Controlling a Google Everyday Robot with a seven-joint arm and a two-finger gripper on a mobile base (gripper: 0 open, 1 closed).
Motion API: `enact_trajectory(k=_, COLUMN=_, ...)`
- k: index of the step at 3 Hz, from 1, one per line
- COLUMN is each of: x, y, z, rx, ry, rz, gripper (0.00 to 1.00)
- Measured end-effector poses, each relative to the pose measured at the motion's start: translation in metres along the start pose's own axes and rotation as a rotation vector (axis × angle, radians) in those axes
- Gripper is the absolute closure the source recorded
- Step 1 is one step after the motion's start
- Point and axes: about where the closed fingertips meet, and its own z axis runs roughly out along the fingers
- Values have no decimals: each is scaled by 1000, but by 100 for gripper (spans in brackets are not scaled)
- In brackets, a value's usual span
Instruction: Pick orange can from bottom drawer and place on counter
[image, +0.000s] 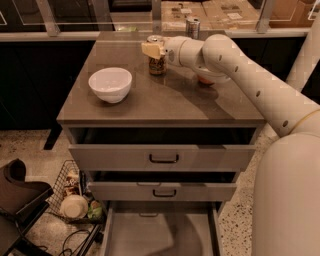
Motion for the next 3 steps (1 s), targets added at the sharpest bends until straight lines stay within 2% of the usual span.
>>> enact_trajectory(k=1, x=1, y=2, z=2, rx=-4, ry=1, rz=1, gripper=13)
enact_trajectory(k=2, x=1, y=4, z=4, rx=-8, ry=1, rz=1, gripper=0)
enact_trajectory(k=3, x=1, y=4, z=4, rx=-8, ry=1, rz=1, gripper=0)
